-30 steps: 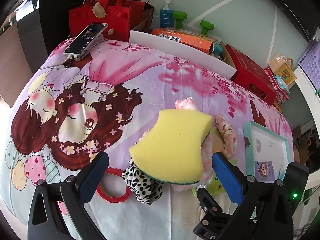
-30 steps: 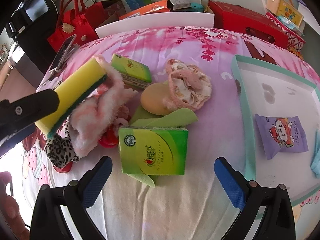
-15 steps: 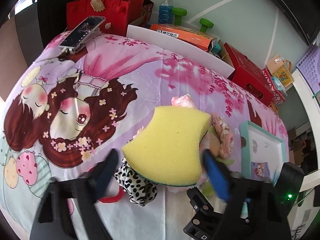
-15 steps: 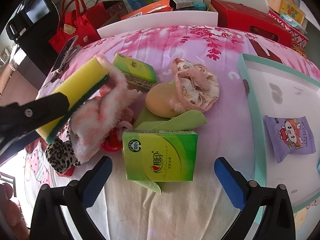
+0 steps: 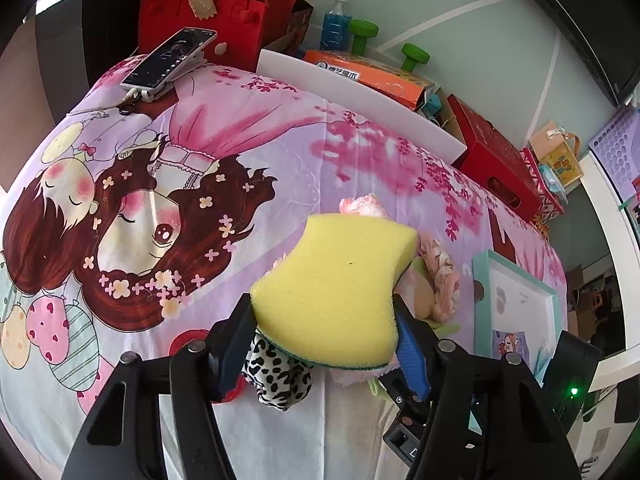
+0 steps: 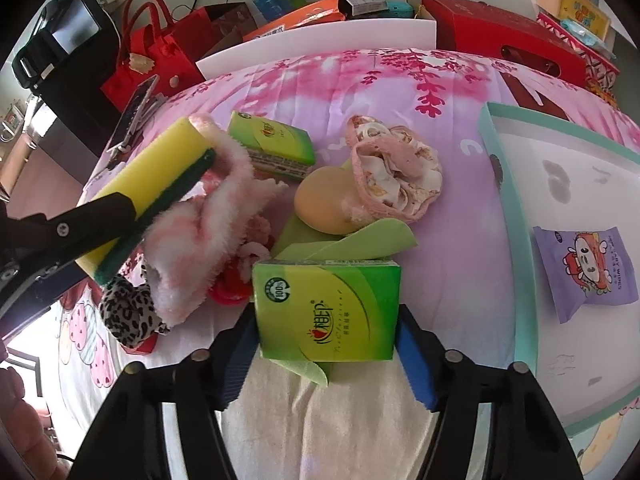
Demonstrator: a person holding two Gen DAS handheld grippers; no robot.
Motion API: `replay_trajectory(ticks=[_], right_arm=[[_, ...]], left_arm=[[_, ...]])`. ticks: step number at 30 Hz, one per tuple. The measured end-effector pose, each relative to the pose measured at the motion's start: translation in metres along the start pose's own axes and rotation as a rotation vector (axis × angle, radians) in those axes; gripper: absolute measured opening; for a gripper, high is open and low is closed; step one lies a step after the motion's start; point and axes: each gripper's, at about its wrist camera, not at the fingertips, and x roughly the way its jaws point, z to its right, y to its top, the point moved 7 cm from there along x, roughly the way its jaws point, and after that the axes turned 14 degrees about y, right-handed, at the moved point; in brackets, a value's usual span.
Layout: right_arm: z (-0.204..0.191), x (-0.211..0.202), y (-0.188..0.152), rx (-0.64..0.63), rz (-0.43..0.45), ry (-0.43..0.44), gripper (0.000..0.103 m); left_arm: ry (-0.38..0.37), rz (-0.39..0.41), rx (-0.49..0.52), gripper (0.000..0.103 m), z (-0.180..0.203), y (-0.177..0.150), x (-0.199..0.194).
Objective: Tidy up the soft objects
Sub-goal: 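Carry the sponge and tissue pack into the white tray and open both grippers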
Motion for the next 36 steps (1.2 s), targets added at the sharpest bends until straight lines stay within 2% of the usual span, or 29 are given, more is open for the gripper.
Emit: replay_trajectory(ticks=[15, 23, 30, 36], right_arm=[[-0.004, -0.012, 0.002, -0.002, 0.012, 0.008, 0.066], [-0.006, -0.041, 0.009, -0.007, 0.08, 0.013, 0.066], [0.006, -0.056, 0.015, 0.01, 0.112, -0.004, 0.066], [0.036, -0.084, 0.027, 0.05, 0.176, -0.047, 0.066]], left_arm=[[-0.013, 0.059, -0.019, 0.065, -0.003, 0.008, -0.019], [-0.027, 0.138, -0.01, 0.065, 0.002, 0.017, -0.048], [-0.033, 0.156, 0.02, 0.065, 0.014, 0.018, -0.055], [-0.055, 0.18, 0.085, 0.065, 0.045, 0.017, -0.06]])
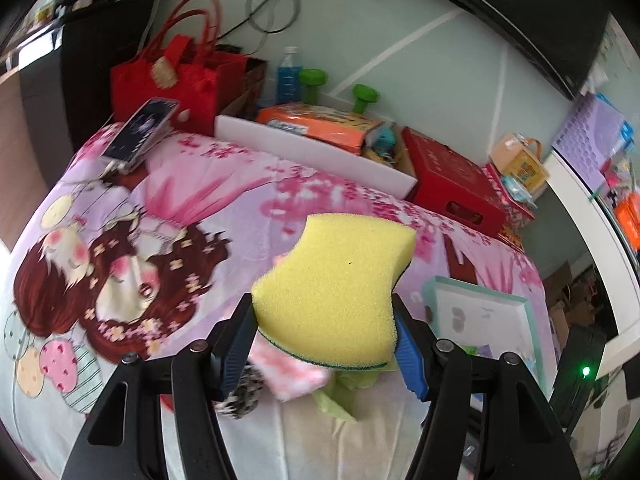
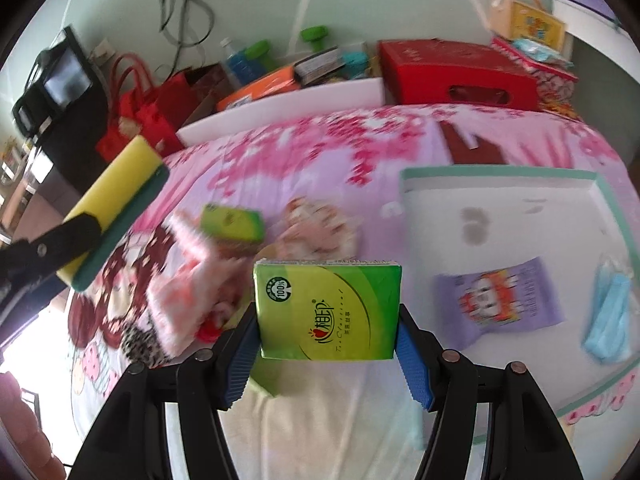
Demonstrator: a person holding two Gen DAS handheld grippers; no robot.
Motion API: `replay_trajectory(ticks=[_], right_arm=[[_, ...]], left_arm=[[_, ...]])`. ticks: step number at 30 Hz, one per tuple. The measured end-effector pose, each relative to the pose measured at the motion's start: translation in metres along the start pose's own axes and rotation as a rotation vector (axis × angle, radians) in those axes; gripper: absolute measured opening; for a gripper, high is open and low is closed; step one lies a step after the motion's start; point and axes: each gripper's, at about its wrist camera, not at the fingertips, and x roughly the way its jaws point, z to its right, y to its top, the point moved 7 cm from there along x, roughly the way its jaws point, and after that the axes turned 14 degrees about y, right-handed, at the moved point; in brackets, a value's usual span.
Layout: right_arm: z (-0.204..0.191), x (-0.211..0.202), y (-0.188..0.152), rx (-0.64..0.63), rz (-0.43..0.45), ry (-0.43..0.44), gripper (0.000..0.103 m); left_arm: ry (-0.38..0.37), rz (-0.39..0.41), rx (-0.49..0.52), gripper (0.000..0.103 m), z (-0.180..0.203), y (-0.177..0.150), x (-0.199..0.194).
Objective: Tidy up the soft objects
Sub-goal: 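Carry the sponge and tissue pack into the white tray and open both grippers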
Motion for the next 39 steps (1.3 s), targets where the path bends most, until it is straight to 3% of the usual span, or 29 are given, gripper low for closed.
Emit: replay_trajectory(ticks=[9, 19, 29, 31, 33, 36, 38, 39], right_arm=[[0.099, -0.035, 0.017, 0.171, 0.08, -0.163, 0.066], [0.2, -0.062, 0.008, 0.366, 0.114, -0.292, 0.066], [0.22, -0.073, 0.005, 0.394, 0.142, -0.296, 0.067], [0.218, -0.076, 0.008, 0.386, 0.161, -0.293, 0.069], [0.217, -0.08, 0.01, 0.384, 0.182, -0.287, 0.084], [0.217, -0.084, 0.013, 0.386, 0.204, -0.286, 0.092], [0.217, -0.085, 0.013, 0.38, 0.207, -0.291, 0.097], [0.217, -0.085, 0.013, 0.378, 0.205, -0.294, 0.103]], left_arm=[[-0.069, 0.047, 0.195, 0.065, 0.088, -0.006, 0.001], [-0.137, 0.013, 0.34, 0.065, 0.165, -0.036, 0.029], [-0.122, 0.012, 0.433, 0.067, 0.214, -0.059, 0.057], [-0.129, 0.011, 0.442, 0.068, 0.218, -0.06, 0.058], [-0.121, 0.006, 0.458, 0.069, 0.22, -0.062, 0.059], [-0.092, 0.003, 0.468, 0.072, 0.217, -0.063, 0.062], [-0.083, -0.005, 0.453, 0.081, 0.213, -0.062, 0.064], [-0.083, -0.002, 0.445, 0.092, 0.212, -0.06, 0.063]])
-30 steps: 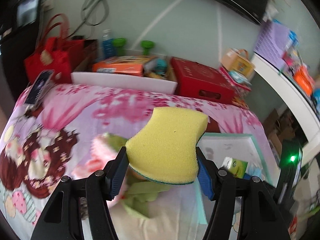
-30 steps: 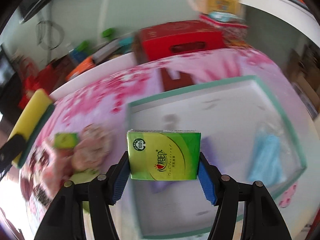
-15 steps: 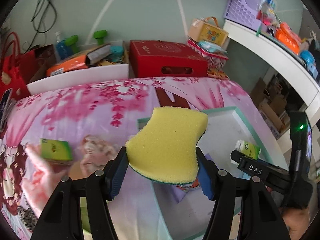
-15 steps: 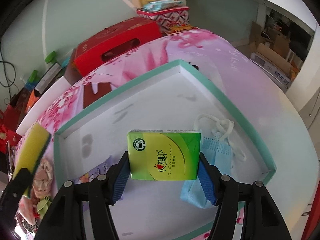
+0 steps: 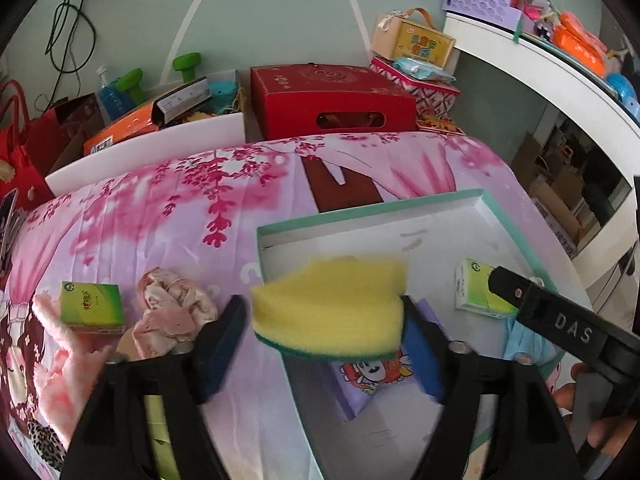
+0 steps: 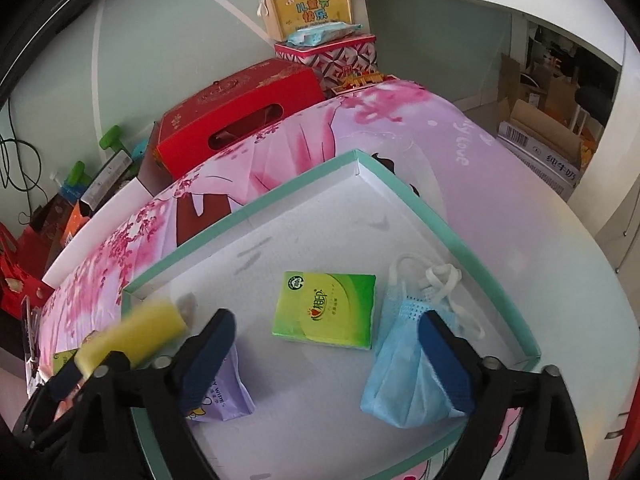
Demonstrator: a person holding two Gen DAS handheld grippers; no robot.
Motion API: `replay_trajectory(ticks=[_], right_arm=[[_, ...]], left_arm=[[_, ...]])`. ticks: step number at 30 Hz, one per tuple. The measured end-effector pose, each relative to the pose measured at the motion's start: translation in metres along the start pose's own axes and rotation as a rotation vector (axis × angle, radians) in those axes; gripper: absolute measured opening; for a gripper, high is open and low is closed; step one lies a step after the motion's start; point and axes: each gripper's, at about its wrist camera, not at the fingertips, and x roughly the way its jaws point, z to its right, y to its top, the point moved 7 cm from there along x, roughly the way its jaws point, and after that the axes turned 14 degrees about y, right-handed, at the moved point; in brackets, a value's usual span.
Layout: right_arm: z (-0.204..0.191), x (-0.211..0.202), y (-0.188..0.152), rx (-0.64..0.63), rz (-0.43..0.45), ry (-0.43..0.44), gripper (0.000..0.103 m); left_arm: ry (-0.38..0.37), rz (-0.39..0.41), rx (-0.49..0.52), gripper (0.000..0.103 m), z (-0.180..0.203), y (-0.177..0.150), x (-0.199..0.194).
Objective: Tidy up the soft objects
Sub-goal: 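Carry the sponge and tissue pack into the white tray and open both grippers, then move both grippers back from the tray to the pile of items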
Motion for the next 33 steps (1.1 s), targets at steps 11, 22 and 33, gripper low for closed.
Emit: replay_trajectory(ticks=[11, 22, 33], right_arm=[[0.004, -0.001, 0.001, -0.007, 0.01, -0.027, 0.103], [0.003, 0.003, -0.003, -0.016, -0.015, -0.04, 0.103], [-0.016, -0.004, -0.004, -0.05, -0.003, -0.04, 0.103]], left_arm=[[0.044, 0.043, -0.069, 0.102, -0.02, 0.006, -0.003], [0.062, 0.029, -0.062, 0.102, -0.022, 0.004, -0.001], [0.073, 0.016, -0.073, 0.102, -0.035, 0.004, -0.006]])
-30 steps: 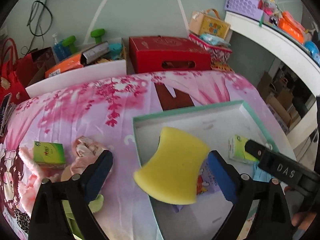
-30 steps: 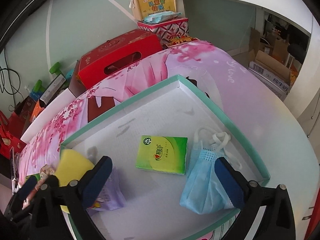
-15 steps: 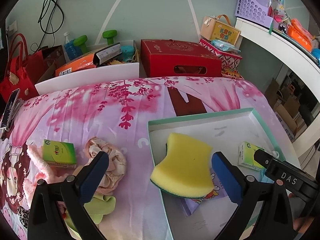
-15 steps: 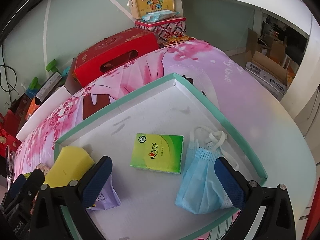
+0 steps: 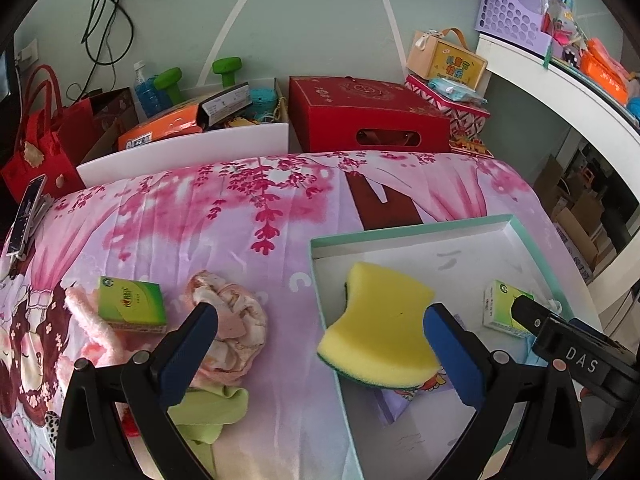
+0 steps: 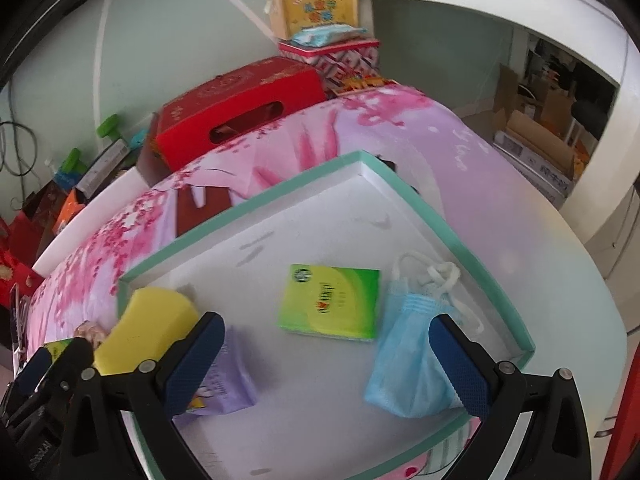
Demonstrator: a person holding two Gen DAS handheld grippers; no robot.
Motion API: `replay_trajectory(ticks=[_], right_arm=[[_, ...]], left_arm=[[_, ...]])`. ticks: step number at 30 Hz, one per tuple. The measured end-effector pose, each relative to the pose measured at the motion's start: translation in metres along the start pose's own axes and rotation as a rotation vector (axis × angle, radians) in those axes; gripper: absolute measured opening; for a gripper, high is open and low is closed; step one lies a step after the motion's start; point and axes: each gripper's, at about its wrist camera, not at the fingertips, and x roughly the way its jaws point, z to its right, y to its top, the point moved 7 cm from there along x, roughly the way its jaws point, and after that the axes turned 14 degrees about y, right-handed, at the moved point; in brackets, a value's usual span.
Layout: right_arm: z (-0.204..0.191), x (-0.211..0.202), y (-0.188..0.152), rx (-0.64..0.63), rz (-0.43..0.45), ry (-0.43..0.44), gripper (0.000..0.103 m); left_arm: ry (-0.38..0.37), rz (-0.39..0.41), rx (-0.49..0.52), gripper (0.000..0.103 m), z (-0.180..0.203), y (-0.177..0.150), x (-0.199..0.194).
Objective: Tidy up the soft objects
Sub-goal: 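Move both grippers back from the tray to the pile of items, then grasp the green cloth with the right gripper while the left gripper approaches the pink fluffy cloth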
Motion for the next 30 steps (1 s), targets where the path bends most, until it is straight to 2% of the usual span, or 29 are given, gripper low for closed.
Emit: replay_trajectory(ticks=[4, 9, 13, 16, 22, 30], right_arm=[[-0.028, -0.003, -0.004, -0.032, 0.003, 0.043, 0.103], [-0.073, -0.001, -0.013, -0.093, -0.024, 0.14, 0.103], [-0.105, -0.002, -0.022, -0.169, -0.03, 0.16, 0.103], [-0.127, -0.003, -0.029, -0.214, -0.034, 0.182, 0.103], [-0.176, 0.0, -0.052, -0.298, -0.079, 0.262, 0.103], [-0.222, 0.008, -0.09, -0.392, -0.159, 0.321, 0.103]], left_arm=[[0.022, -0.015, -0.026, 0.102, -0.026, 0.003, -0.007], [0.103, -0.012, -0.187, 0.102, -0.102, 0.009, -0.017], [0.203, -0.04, -0.297, 0.102, -0.168, -0.003, -0.024], [0.265, -0.061, -0.345, 0.102, -0.201, -0.014, -0.029], [0.314, -0.089, -0.407, 0.102, -0.241, -0.036, -0.037], [0.329, -0.138, -0.456, 0.102, -0.263, -0.06, -0.032]])
